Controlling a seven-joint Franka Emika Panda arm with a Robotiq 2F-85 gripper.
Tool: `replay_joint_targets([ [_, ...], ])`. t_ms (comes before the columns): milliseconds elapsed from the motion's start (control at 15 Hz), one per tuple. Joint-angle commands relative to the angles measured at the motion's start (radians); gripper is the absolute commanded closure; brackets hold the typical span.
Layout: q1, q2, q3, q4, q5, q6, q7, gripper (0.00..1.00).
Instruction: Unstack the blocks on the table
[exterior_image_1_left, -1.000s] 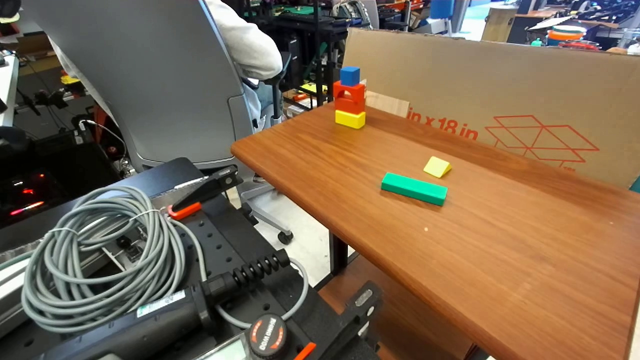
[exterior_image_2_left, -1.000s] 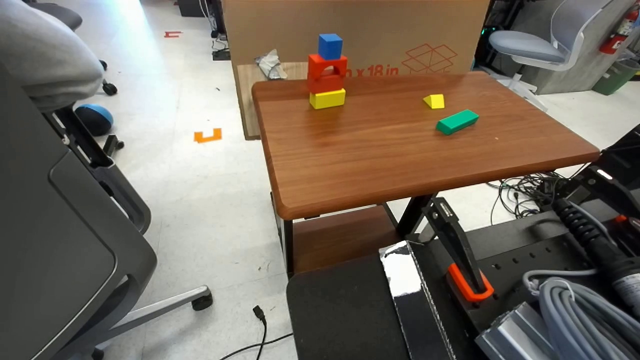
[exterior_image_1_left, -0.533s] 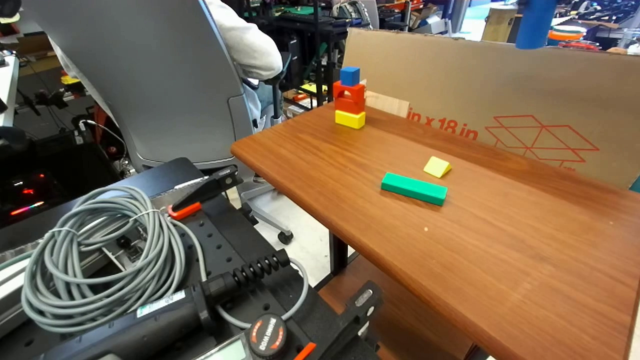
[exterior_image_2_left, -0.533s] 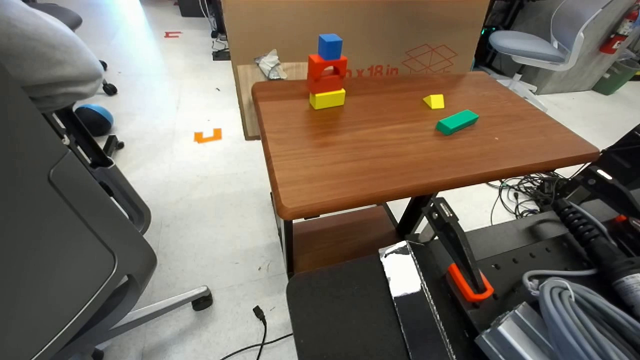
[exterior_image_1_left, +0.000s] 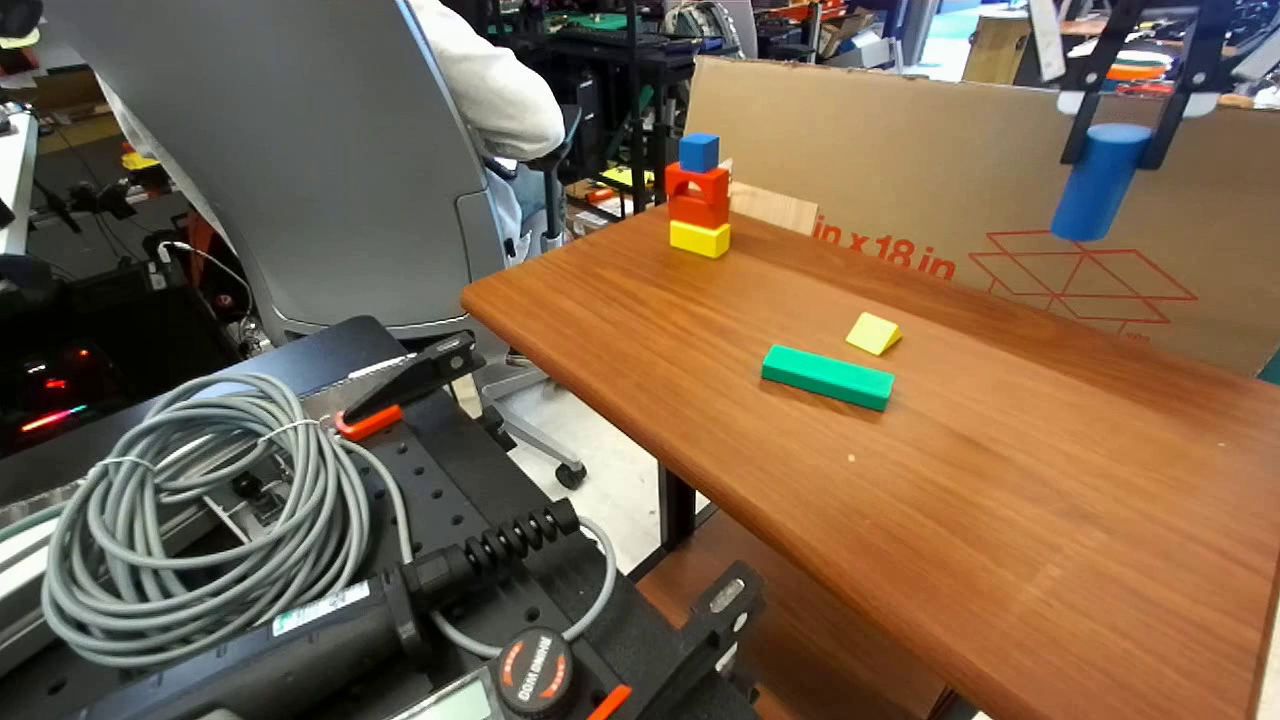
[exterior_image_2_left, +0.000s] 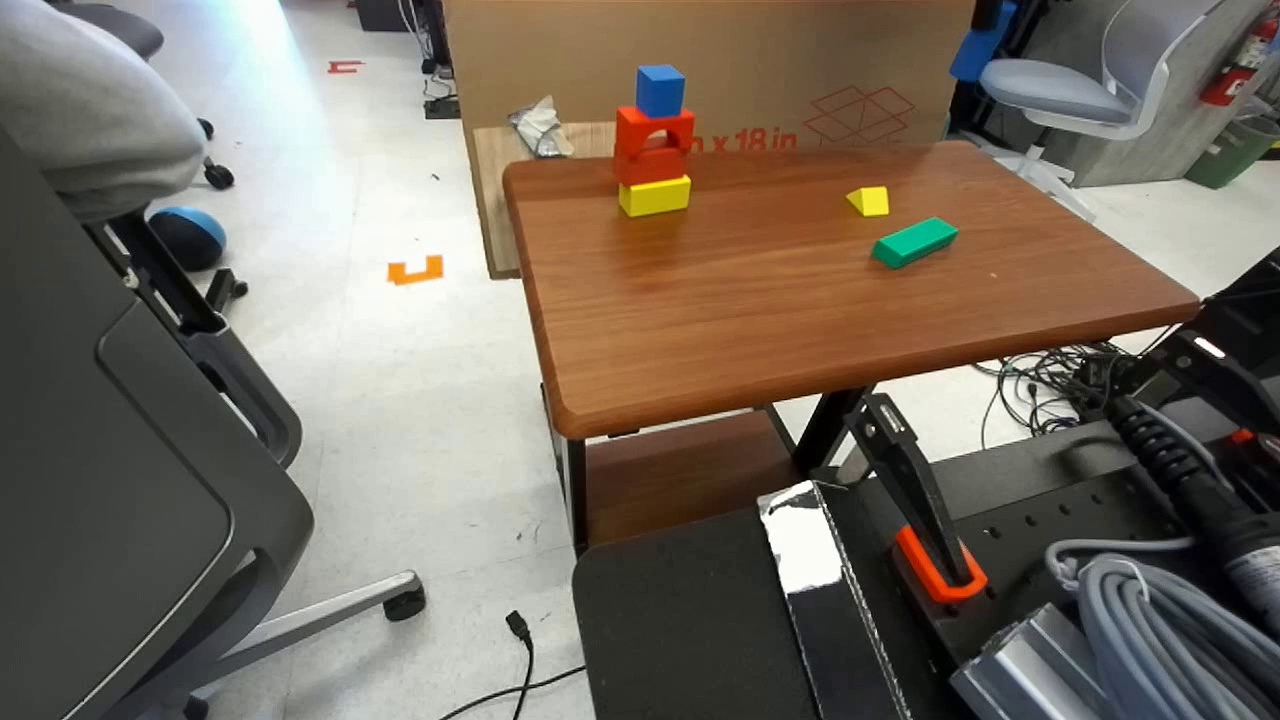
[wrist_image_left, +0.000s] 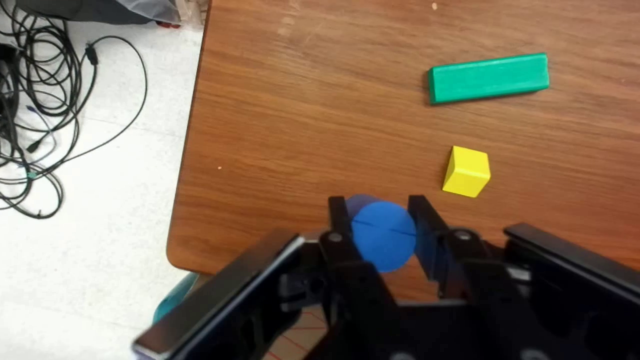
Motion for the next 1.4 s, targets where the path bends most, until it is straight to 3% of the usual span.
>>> replay_joint_targets([
  [0, 0.018, 0.118, -0.021, 0.104, -0.014, -0.023, -0.011, 0.92],
  [933, 0.013, 0.351, 0.003, 0.368, 0.002, -0.106, -0.159, 0.91],
  [1000, 0.016, 0.356, 0.002, 0.38, -0.001, -0.118, -0.166, 0.42],
  [1133, 0.018, 0.368, 0.002, 0.406, -0.002, -0.148, -0.178, 0.34],
  [1333, 0.025, 0.337, -0.003, 0.392, -0.016, -0.144, -0.193, 0.12],
])
